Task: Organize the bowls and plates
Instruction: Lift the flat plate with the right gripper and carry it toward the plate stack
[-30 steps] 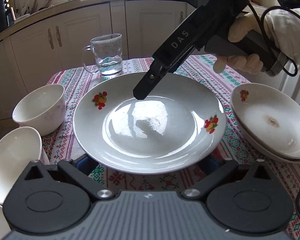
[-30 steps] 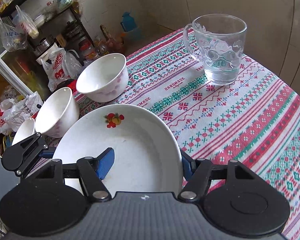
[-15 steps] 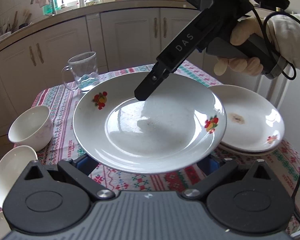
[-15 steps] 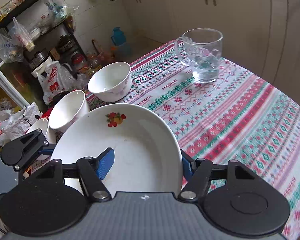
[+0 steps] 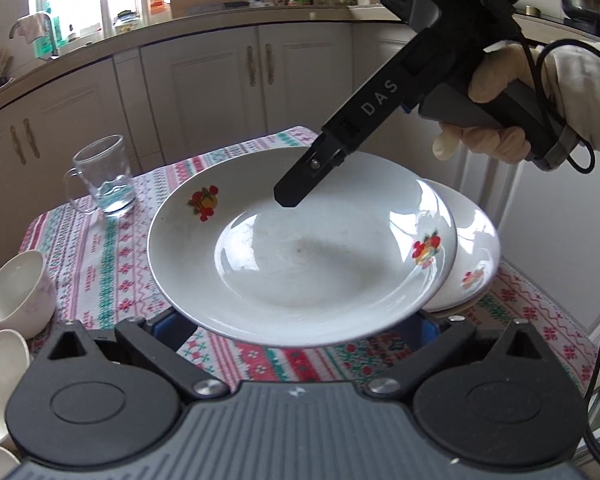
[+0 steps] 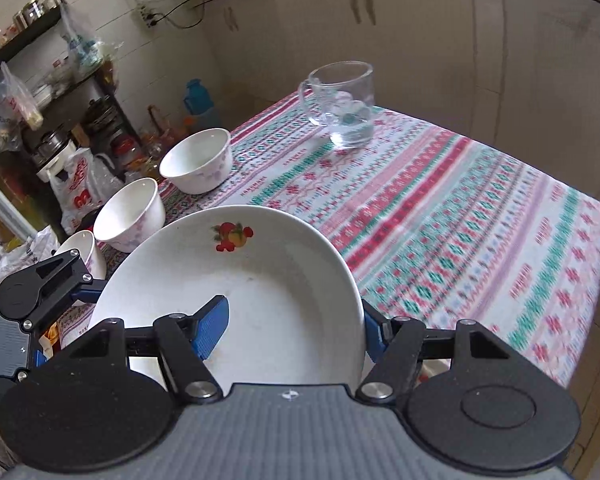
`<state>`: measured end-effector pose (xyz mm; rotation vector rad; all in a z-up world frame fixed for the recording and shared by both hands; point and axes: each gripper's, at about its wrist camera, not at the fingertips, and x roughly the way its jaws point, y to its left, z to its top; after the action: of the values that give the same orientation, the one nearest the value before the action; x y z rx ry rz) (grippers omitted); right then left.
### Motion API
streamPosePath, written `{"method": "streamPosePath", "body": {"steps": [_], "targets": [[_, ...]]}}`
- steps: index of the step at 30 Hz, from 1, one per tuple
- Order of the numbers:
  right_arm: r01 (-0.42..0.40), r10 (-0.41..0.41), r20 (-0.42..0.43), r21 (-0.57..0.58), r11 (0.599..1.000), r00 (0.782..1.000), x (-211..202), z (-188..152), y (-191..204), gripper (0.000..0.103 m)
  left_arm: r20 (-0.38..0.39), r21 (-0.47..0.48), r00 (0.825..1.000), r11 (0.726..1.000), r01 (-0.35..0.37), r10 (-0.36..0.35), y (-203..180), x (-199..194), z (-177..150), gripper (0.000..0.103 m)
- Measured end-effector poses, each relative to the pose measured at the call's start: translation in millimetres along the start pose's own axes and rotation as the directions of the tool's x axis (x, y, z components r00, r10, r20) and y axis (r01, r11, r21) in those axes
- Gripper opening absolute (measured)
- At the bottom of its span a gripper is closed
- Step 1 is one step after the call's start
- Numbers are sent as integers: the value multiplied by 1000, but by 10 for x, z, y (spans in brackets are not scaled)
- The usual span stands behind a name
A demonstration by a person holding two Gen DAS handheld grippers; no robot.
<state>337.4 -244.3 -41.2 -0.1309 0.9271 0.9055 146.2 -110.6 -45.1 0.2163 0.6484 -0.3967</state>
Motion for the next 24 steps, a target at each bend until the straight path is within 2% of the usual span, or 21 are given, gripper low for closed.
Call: {"method": "streamPosePath", "body": {"steps": [13, 24], "targets": [[59, -62, 27, 100, 993, 998, -330, -567, -183, 73, -35, 54, 996, 995, 89, -87, -310, 120, 9, 102], [63, -69, 39, 151, 987, 997, -380, -823, -303, 73, -58, 77, 993, 991, 108, -103, -404, 195, 27, 102]]}}
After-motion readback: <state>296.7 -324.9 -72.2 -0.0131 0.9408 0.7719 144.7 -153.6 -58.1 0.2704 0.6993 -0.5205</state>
